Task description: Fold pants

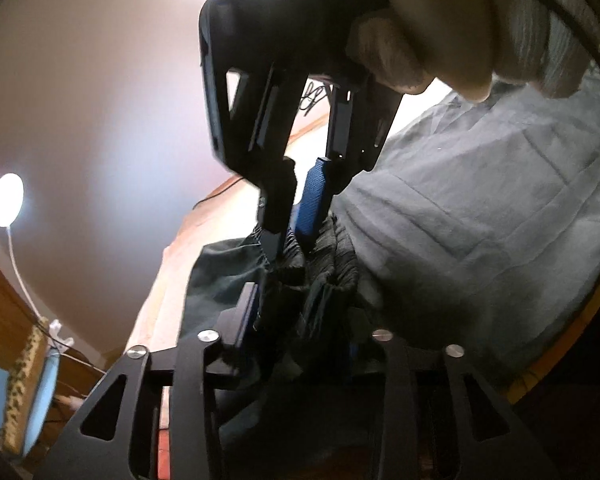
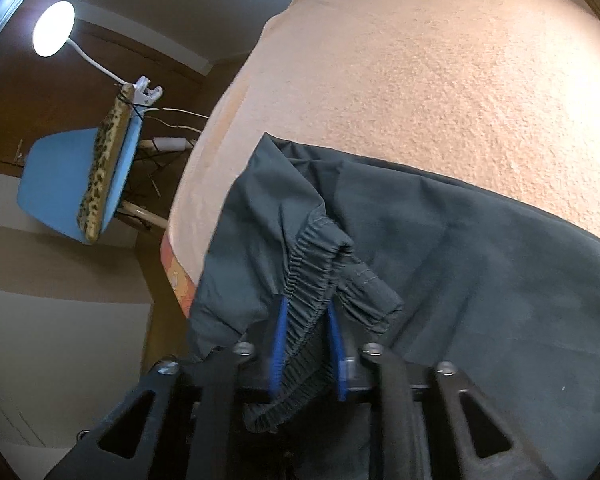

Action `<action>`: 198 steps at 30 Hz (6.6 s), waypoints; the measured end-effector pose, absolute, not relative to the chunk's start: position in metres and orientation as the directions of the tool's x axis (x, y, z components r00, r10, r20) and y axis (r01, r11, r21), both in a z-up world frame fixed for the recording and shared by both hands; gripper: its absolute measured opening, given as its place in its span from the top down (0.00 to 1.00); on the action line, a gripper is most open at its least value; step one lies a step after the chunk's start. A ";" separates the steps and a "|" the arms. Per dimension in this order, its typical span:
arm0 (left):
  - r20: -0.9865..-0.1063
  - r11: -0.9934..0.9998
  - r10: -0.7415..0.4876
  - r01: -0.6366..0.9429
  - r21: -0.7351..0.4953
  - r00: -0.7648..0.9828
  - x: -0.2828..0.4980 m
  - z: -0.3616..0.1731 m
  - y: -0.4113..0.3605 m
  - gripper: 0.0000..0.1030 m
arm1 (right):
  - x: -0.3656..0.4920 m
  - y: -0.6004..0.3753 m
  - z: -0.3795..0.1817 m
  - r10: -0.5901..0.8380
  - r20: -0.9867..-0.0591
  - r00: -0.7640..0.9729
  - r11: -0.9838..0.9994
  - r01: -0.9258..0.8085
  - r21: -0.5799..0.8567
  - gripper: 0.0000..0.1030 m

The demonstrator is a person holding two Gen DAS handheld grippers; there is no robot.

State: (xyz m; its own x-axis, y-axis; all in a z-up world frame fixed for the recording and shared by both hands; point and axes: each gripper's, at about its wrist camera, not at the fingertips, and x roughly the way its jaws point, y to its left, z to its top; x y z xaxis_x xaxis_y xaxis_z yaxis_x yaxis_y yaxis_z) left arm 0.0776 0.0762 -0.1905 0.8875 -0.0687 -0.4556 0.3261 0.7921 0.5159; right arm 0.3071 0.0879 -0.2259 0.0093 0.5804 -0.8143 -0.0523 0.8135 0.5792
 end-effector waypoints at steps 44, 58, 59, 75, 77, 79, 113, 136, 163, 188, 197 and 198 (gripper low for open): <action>-0.571 0.708 -0.234 0.540 0.455 0.787 0.074 -0.105 0.039 0.86 | 0.263 0.002 -0.191 0.796 -0.574 0.194 0.561 0.123 0.819 0.82; -0.668 0.695 -0.317 0.644 0.320 0.674 0.083 0.004 -0.028 0.86 | 0.241 -0.062 -0.064 0.738 -0.594 0.320 0.651 -0.108 0.751 0.84; -0.676 0.691 -0.321 0.653 0.312 0.663 0.082 0.006 -0.036 0.86 | 0.240 -0.068 -0.060 0.734 -0.598 0.322 0.656 -0.109 0.747 0.84; -0.764 0.562 -0.433 0.806 0.187 0.479 0.089 -0.015 -0.169 0.86 | 0.187 -0.199 -0.066 0.594 -0.724 0.352 0.774 -0.003 0.634 0.84; -0.769 0.552 -0.443 0.816 0.172 0.462 0.092 -0.016 -0.182 0.86 | 0.182 -0.214 -0.067 0.584 -0.728 0.359 0.777 0.010 0.629 0.84; -0.772 0.547 -0.455 0.823 0.151 0.444 0.090 -0.023 -0.193 0.86 | 0.177 -0.226 -0.068 0.569 -0.737 0.364 0.786 0.022 0.618 0.84; -0.805 0.819 -0.369 0.572 -0.046 0.464 0.123 -0.137 -0.095 0.69 | 0.063 -0.380 -0.147 0.335 -0.854 0.399 0.825 0.314 0.471 0.80; -0.778 0.804 -0.417 0.590 -0.074 0.471 0.124 -0.129 -0.097 0.69 | 0.015 -0.447 -0.118 0.149 -0.909 0.389 0.893 0.341 0.293 0.84; -0.798 0.812 -0.404 0.576 -0.088 0.447 0.105 -0.143 -0.097 0.60 | -0.008 -0.444 -0.069 -0.062 -0.892 0.448 0.925 0.362 0.118 0.46; -0.816 0.862 -0.393 0.480 -0.165 0.425 0.101 -0.161 -0.077 0.44 | 0.141 -0.194 -0.101 0.225 -0.878 0.423 0.974 -0.068 0.217 0.28; -0.816 0.865 -0.392 0.471 -0.171 0.425 0.102 -0.162 -0.078 0.39 | 0.186 -0.156 -0.135 0.317 -0.897 0.308 0.948 -0.067 0.312 0.28; -0.815 0.866 -0.393 0.470 -0.172 0.425 0.102 -0.162 -0.078 0.39 | 0.190 -0.155 -0.138 0.325 -0.898 0.297 0.944 -0.054 0.325 0.29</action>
